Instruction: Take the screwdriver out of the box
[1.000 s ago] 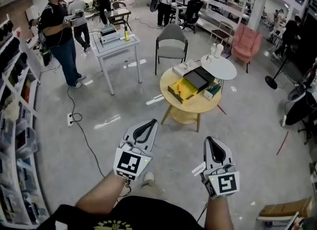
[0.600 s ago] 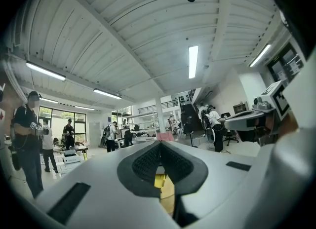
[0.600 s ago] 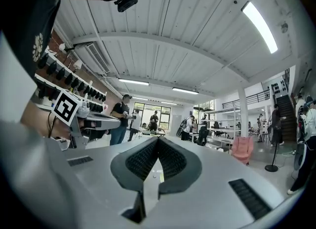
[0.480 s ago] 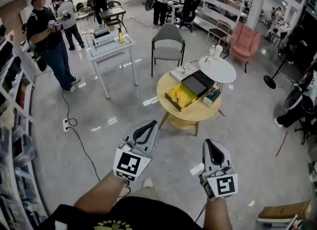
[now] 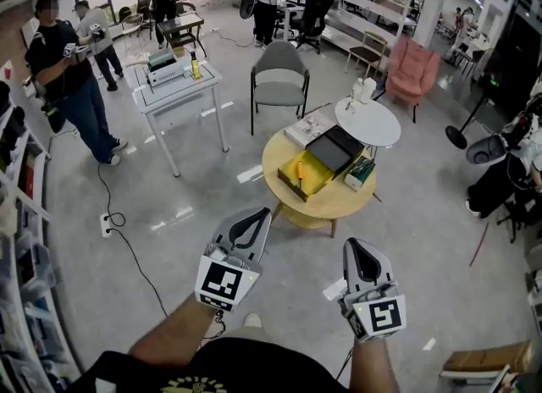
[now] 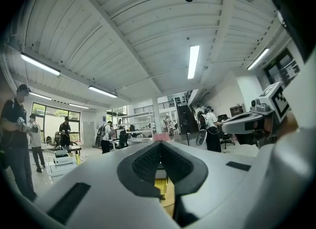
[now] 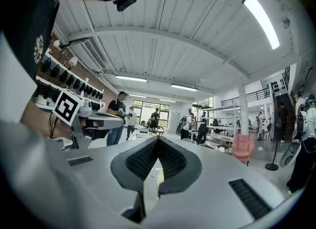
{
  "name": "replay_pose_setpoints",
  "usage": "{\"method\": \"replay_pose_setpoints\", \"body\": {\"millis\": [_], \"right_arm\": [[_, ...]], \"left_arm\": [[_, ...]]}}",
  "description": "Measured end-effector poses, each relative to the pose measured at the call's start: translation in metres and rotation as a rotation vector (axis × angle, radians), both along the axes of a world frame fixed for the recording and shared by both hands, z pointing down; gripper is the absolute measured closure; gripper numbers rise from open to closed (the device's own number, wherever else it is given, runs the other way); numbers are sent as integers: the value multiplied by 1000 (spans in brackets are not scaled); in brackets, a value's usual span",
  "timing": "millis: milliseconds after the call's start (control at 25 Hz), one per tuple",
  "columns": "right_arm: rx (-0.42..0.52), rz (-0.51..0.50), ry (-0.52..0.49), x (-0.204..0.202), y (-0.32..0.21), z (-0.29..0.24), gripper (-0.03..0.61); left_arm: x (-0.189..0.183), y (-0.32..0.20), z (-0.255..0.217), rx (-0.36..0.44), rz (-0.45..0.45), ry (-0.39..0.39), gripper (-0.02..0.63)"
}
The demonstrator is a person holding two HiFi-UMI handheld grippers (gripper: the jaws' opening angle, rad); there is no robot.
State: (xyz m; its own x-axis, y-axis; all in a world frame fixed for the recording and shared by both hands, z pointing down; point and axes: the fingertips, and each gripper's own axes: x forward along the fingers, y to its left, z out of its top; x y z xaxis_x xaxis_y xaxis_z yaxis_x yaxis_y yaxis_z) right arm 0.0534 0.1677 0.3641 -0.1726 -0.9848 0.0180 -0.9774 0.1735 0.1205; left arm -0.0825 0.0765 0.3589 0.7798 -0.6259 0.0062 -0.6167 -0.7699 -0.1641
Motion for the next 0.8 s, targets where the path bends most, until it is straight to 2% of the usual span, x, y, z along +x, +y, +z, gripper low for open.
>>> {"method": "replay_pose_setpoints", "body": {"millis": [240,520,800], "right_arm": [[-28,-5,2,-8,-29,-1,563],[6,8,4,-22,-63,-10,563],[-45,16,5,-33,-80,2,563]], "left_arm": [[-9,-31,-9,11,2,14,601],[-20,-64,-8,5,19,15,601],[-32,-87,-4,-15,30,31,601]]}}
